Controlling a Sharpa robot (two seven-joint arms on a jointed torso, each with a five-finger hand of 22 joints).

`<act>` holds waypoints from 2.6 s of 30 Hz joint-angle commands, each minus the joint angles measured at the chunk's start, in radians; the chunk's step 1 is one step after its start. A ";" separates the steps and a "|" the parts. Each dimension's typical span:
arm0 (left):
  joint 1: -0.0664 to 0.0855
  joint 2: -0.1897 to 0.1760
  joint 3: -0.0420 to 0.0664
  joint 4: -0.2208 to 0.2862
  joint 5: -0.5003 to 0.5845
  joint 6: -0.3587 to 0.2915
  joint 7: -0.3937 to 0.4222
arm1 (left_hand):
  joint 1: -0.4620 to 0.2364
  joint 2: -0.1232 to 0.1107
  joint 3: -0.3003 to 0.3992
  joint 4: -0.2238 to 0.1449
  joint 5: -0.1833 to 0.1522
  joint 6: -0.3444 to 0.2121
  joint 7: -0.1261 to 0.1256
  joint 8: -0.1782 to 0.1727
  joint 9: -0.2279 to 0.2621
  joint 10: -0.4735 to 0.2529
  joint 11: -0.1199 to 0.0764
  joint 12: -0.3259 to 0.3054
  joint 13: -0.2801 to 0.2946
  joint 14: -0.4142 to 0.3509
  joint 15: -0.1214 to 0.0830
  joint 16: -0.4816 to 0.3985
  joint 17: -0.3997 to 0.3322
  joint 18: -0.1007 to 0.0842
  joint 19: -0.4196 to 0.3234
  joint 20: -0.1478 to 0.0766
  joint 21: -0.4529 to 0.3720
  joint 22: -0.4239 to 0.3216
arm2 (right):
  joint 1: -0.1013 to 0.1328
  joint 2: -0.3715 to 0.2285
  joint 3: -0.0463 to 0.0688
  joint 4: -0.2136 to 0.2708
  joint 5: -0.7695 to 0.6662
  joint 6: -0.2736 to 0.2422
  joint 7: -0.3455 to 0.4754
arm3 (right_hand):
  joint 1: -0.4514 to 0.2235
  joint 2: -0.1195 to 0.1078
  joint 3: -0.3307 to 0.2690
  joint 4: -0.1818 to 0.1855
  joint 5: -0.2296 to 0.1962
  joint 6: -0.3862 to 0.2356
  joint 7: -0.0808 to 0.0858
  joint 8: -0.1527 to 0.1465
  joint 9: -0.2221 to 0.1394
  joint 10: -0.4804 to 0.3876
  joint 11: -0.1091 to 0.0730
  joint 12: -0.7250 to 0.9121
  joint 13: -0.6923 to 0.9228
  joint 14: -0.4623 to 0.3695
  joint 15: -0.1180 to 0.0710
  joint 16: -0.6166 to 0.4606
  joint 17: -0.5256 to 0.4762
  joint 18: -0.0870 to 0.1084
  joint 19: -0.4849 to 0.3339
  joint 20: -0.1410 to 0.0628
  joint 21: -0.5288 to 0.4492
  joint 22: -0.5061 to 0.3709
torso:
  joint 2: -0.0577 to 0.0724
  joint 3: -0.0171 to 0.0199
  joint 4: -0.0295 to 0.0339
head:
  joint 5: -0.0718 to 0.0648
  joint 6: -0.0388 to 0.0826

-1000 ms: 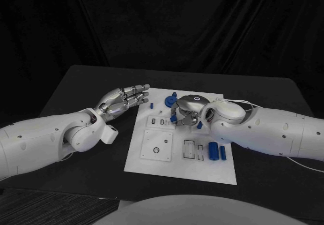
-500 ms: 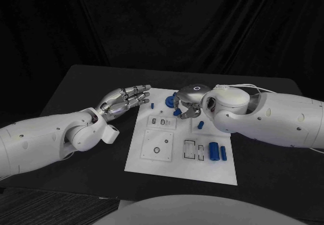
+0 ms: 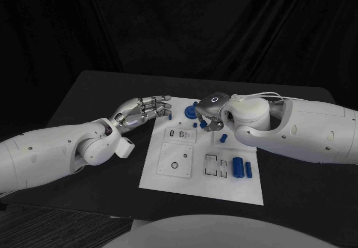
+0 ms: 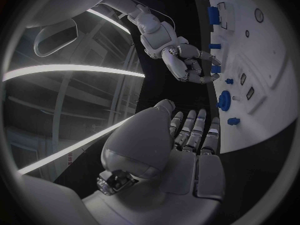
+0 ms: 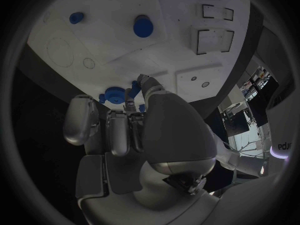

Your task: Assemble the parts on the task board

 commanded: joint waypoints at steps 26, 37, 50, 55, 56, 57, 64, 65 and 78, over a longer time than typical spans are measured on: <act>-0.011 0.000 0.001 -0.003 -0.331 -0.148 0.041 | -0.038 -0.082 0.180 -0.027 0.015 0.158 0.020 0.013 0.024 0.169 -0.064 0.480 0.437 0.155 -0.089 0.634 0.440 0.062 0.313 -0.081 0.493 0.297 | -0.028 0.054 0.001 -0.017 -0.109 -0.005 -0.035 | -0.006 -0.008 0.065 -0.015 -0.010 0.018 -0.007 0.005 0.056 0.103 0.005 0.017 0.265 0.070 -0.003 -0.007 0.202 0.030 -0.005 0.000 -0.015 0.172 | 0.001 0.0016 -0.0017 | 0.005 0.000; -0.011 -0.009 0.001 -0.002 -0.318 -0.146 0.032 | -0.046 -0.085 0.202 -0.026 0.014 0.162 0.019 0.010 0.025 0.165 -0.053 0.441 0.438 0.142 -0.077 0.582 0.420 0.054 0.272 -0.077 0.492 0.305 | -0.046 0.085 0.001 -0.028 -0.126 0.034 -0.059 | -0.002 -0.009 0.073 -0.022 -0.009 0.016 -0.005 0.001 0.057 0.103 0.006 0.017 0.265 0.070 -0.002 -0.007 0.202 0.030 -0.005 0.001 -0.017 0.171 | -0.001 0.0008 0.0018 | 0.004 0.000; -0.011 -0.024 0.001 0.003 -0.264 -0.149 0.026 | -0.047 -0.084 0.204 -0.025 0.014 0.163 0.020 0.010 0.025 0.165 -0.052 0.439 0.438 0.142 -0.077 0.579 0.418 0.054 0.270 -0.077 0.491 0.305 | -0.058 0.100 0.001 -0.037 -0.153 0.051 -0.066 | 0.003 -0.013 0.086 -0.035 -0.007 0.012 -0.002 -0.006 0.059 0.103 0.010 0.017 0.265 0.068 0.001 -0.011 0.199 0.032 -0.007 0.003 -0.024 0.170 | 0.000 -0.0001 -0.0024 | 0.012 0.000; -0.011 -0.026 0.001 0.003 -0.259 -0.150 0.025 | -0.047 -0.084 0.205 -0.026 0.015 0.165 0.021 0.011 0.026 0.165 -0.052 0.438 0.438 0.142 -0.076 0.577 0.417 0.054 0.269 -0.077 0.491 0.305 | -0.058 0.103 0.001 -0.036 -0.159 0.056 -0.066 | 0.003 -0.016 0.088 -0.038 -0.008 0.011 -0.001 -0.008 0.060 0.103 0.010 0.017 0.265 0.068 0.002 -0.012 0.198 0.032 -0.008 0.003 -0.026 0.169 | -0.001 0.0005 -0.0006 | 0.012 0.000; -0.011 -0.027 0.001 0.003 -0.259 -0.151 0.025 | -0.047 -0.084 0.205 -0.026 0.015 0.165 0.021 0.011 0.026 0.165 -0.052 0.438 0.438 0.142 -0.076 0.577 0.417 0.054 0.269 -0.077 0.491 0.305 | -0.059 0.104 0.001 -0.036 -0.160 0.059 -0.066 | 0.003 -0.016 0.088 -0.038 -0.008 0.011 -0.001 -0.008 0.060 0.103 0.010 0.017 0.265 0.068 0.002 -0.012 0.198 0.032 -0.008 0.003 -0.026 0.169 | -0.001 0.0008 -0.0004 | 0.012 0.000; -0.011 -0.027 0.001 0.002 -0.258 -0.151 0.024 | -0.047 -0.084 0.205 -0.026 0.015 0.165 0.021 0.011 0.026 0.165 -0.052 0.438 0.438 0.142 -0.076 0.577 0.417 0.054 0.269 -0.077 0.491 0.305 | -0.059 0.105 0.001 -0.036 -0.161 0.060 -0.065 | 0.003 -0.016 0.090 -0.039 -0.009 0.010 -0.001 -0.010 0.060 0.103 0.011 0.017 0.265 0.067 0.002 -0.013 0.197 0.032 -0.009 0.004 -0.028 0.169 | -0.001 0.0009 -0.0005 | 0.013 0.000; -0.011 -0.027 0.001 0.001 -0.257 -0.151 0.022 | -0.047 -0.084 0.205 -0.026 0.015 0.164 0.021 0.011 0.026 0.165 -0.052 0.438 0.438 0.142 -0.076 0.576 0.417 0.054 0.268 -0.077 0.491 0.306 | -0.061 0.108 0.001 -0.036 -0.164 0.058 -0.061 | -0.001 -0.020 0.095 -0.043 -0.014 0.001 0.001 -0.017 0.060 0.103 0.012 0.017 0.265 0.066 0.003 -0.015 0.195 0.033 -0.011 0.005 -0.032 0.168 | -0.001 0.0011 -0.0022 | 0.020 0.000; -0.011 -0.027 0.001 0.001 -0.256 -0.151 0.022 | -0.047 -0.084 0.205 -0.026 0.015 0.164 0.021 0.011 0.026 0.165 -0.052 0.438 0.438 0.142 -0.076 0.576 0.417 0.054 0.268 -0.077 0.491 0.306 | -0.061 0.108 0.001 -0.036 -0.164 0.058 -0.061 | -0.002 -0.020 0.096 -0.043 -0.014 0.001 0.001 -0.018 0.060 0.103 0.012 0.017 0.265 0.066 0.004 -0.015 0.195 0.033 -0.011 0.005 -0.033 0.168 | -0.001 0.0011 -0.0019 | 0.020 0.000; -0.011 -0.024 0.001 -0.002 -0.256 -0.147 0.018 | -0.047 -0.084 0.207 -0.026 0.015 0.162 0.022 0.010 0.025 0.165 -0.051 0.436 0.438 0.141 -0.076 0.574 0.416 0.054 0.267 -0.076 0.491 0.306 | -0.062 0.111 0.001 -0.037 -0.164 0.050 -0.046 | -0.026 -0.027 0.103 -0.047 -0.049 -0.021 -0.002 -0.037 0.062 0.103 0.012 0.017 0.265 0.064 0.004 -0.019 0.192 0.034 -0.014 0.008 -0.041 0.166 | 0.000 0.0016 -0.0009 | 0.017 0.000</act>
